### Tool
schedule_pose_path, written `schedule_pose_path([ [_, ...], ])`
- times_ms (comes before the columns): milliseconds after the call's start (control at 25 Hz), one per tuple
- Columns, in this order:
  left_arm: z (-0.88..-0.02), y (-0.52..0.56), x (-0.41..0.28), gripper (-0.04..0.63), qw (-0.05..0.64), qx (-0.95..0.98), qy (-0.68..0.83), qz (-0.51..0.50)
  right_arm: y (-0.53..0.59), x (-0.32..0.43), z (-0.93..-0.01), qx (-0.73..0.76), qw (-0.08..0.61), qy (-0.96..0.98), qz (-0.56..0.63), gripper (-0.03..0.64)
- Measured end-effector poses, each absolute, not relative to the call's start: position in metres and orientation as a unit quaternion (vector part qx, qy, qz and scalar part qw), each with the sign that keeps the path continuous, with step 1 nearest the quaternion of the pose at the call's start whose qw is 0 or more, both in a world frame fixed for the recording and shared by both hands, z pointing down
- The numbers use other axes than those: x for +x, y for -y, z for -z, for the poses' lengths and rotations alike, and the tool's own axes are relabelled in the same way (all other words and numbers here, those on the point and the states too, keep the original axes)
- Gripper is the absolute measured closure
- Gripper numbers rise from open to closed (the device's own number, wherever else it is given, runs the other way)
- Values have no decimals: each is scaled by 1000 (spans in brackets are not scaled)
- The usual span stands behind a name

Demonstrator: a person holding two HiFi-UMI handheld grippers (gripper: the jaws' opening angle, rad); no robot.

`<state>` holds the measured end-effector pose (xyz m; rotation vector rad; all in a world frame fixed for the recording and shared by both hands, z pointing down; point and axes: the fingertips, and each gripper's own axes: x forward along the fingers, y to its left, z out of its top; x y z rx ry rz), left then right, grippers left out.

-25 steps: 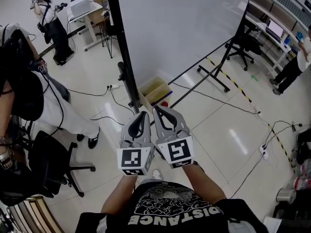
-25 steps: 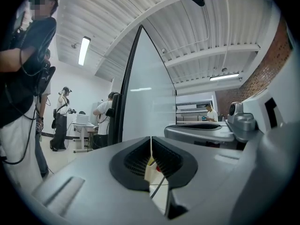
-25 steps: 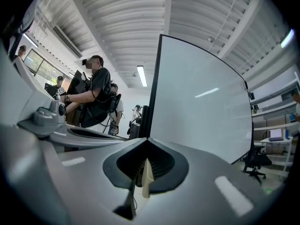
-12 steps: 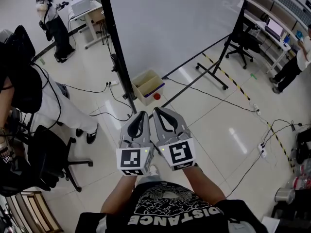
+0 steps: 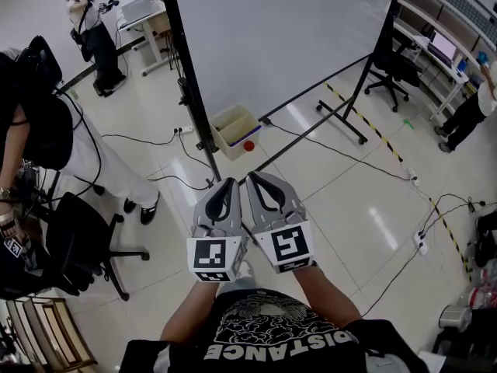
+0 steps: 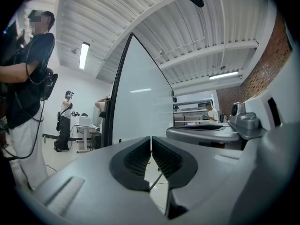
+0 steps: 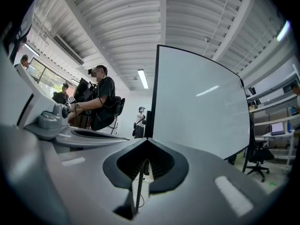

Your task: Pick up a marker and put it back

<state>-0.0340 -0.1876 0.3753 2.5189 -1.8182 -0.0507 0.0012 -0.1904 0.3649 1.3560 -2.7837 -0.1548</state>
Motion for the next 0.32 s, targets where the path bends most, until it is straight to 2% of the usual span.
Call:
schedule_pose_path([
  [320,-372,174,-27,591,9,811,585,16,176,7,-366,435,21,899,51,617],
])
